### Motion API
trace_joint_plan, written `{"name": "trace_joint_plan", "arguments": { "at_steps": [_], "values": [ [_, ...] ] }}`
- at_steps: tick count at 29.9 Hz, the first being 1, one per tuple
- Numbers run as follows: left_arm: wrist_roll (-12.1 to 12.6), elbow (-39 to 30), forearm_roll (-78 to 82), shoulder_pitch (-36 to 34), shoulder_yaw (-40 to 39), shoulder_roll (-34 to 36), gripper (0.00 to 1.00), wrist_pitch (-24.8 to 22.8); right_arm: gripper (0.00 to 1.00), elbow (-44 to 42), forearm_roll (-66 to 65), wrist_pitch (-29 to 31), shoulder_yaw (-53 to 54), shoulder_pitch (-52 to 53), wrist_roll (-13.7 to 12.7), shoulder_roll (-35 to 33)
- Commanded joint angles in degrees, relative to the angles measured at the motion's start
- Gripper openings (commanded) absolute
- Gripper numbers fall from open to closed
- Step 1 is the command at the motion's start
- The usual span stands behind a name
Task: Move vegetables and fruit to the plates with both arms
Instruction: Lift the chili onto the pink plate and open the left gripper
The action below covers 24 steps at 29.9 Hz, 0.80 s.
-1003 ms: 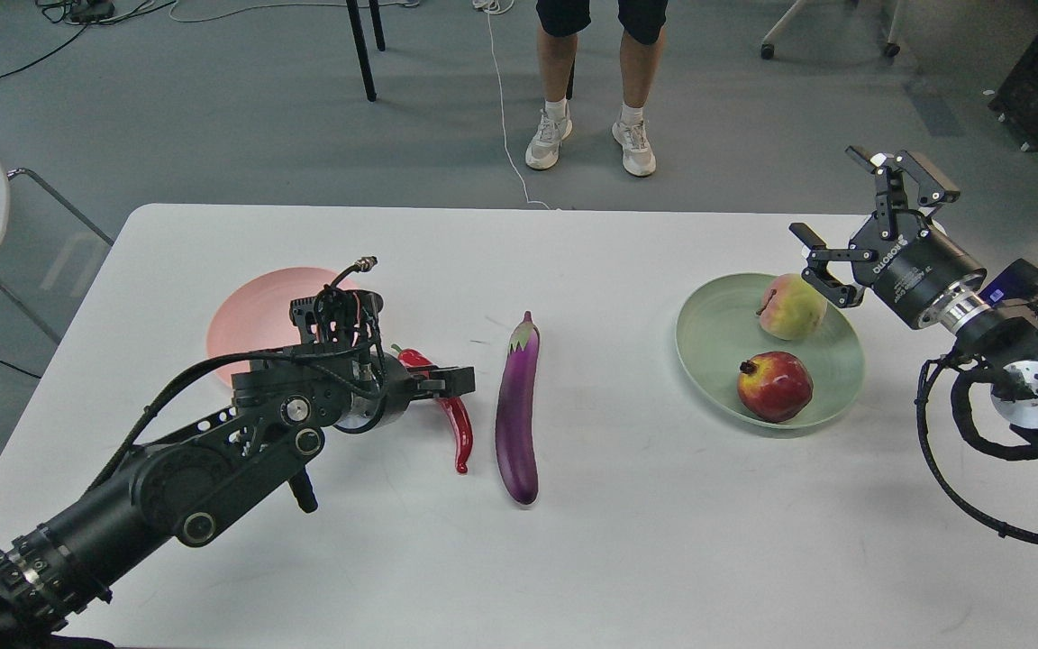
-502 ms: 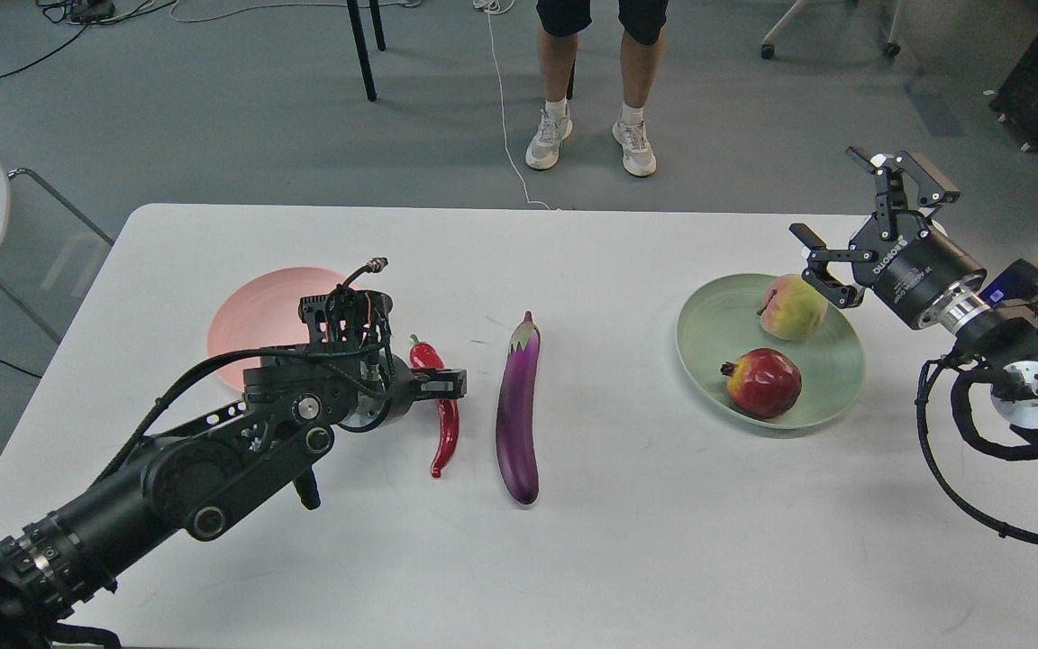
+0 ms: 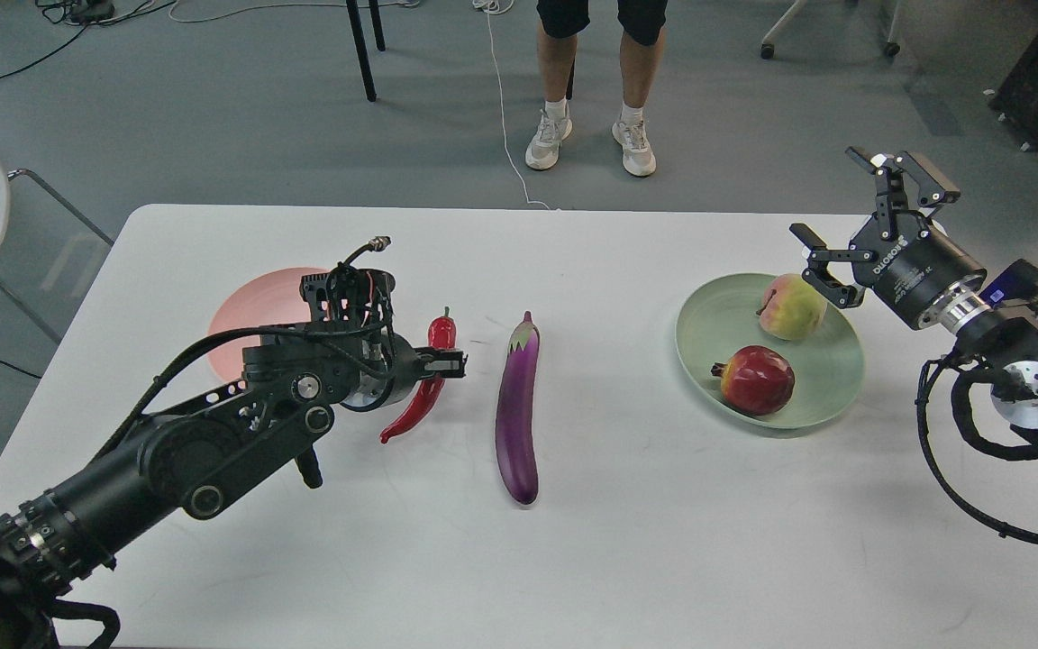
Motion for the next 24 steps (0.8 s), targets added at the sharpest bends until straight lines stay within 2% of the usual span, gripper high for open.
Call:
{"name": "trace_joint_plan", "arguments": {
  "at_steps": [1,4,9,13,16,18,20,24],
  "values": [
    [0.0,0.2,-3.3,-4.1,0.1,1.6,0.11,0.0,0.98,0.0,0.0,0.0,0.0,0.0,0.0,0.1],
    [-1.3,0.2,-4.4,-6.7,0.3,5.8,0.11,0.0,0.98,0.0,0.0,0.0,0.0,0.0,0.0,0.0],
    [-7.4,0.6,-3.4,-8.6,1.2,13.2,0.12,0.0,0.98,0.1,0.0,0.0,-0.1,0.0,0.0,0.0],
    [-11.8,0.6,-3.0,-8.7,6.1,20.3,0.12,0.0,0.98,0.1,0.0,0.0,-0.1,-0.1,0.0,0.0],
    [-16.4,0.9,1.4,-8.6,9.7,22.1,0.12,0.0,0.98,0.1,0.0,0.0,-0.1,-0.1,0.0,0.1],
    [-18.4,1.8,4.9,-8.2,10.9,22.3,0.13,0.0,0.98,0.2,0.0,0.0,-0.1,-0.2,0.0,0.1],
    [-19.7,3.4,6.6,-8.0,11.6,22.2,0.13,0.0,0.98,0.2,0.0,0.0,-0.1,-0.2,0.0,0.1],
    [-20.0,5.4,6.5,-7.9,11.8,21.7,0.13,0.0,0.98,0.2,0.0,0.0,-0.1,-0.3,0.0,0.0]
  ]
}}
